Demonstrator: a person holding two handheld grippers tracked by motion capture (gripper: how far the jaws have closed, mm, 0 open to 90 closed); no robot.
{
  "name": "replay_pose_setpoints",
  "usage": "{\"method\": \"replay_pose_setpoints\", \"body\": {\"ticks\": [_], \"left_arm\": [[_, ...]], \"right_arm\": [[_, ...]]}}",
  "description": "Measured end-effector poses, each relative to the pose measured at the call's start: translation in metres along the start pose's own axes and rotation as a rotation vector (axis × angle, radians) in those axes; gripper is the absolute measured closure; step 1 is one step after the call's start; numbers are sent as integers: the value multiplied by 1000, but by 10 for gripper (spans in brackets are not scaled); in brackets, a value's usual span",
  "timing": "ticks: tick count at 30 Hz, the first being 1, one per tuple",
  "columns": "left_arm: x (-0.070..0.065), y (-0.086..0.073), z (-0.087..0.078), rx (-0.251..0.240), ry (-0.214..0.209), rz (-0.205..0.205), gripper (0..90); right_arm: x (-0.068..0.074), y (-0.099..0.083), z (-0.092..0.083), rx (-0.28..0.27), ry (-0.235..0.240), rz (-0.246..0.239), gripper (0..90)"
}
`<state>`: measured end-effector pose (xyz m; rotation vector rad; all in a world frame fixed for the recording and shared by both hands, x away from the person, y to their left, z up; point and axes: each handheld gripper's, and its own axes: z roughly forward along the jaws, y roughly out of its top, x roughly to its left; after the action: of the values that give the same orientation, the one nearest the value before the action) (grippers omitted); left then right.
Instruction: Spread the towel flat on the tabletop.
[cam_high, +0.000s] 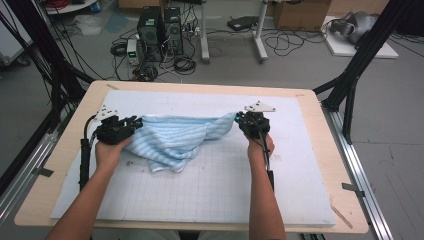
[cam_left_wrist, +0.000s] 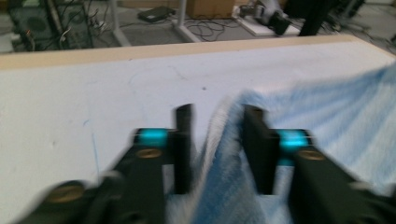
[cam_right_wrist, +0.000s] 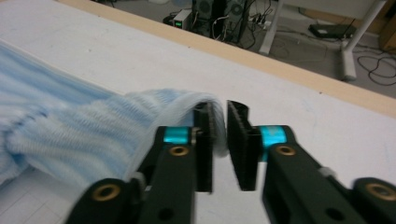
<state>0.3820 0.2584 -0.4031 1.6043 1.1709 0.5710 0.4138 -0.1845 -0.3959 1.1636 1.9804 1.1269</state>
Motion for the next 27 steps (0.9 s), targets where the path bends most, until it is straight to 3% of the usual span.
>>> {"method": "replay_pose_setpoints", "body": {"ticks": [2,4,5,8,12,16,20,25,26,27], "left_arm": [[1,2,-6,-19,-7,5,445],[-3,5,-13,-39,-31,27,389],[-6,6,-15,-45,-55,37,386],[-18,6,-18,-36,-164,77,375],[-41,1,-9,1,-282,126,366],[-65,-7,5,58,-353,184,351],[-86,-12,18,105,-381,248,330],[-100,-21,36,180,-342,288,336],[-102,-22,39,206,-320,308,369],[-104,-24,41,224,-320,318,469]], "right_arm": [[-4,-3,0,33,-20,29,574],[-13,-8,-2,86,-40,98,456],[-18,-10,-5,96,-57,115,439],[-25,-17,-20,32,-44,167,426],[-21,-25,-37,-10,0,133,426],[-16,-35,-51,-33,25,94,410],[-13,-47,-64,-72,41,67,399],[-13,-64,-81,-92,41,55,383],[-14,-68,-84,-98,46,56,380],[-17,-76,-90,-98,44,64,375]]}}
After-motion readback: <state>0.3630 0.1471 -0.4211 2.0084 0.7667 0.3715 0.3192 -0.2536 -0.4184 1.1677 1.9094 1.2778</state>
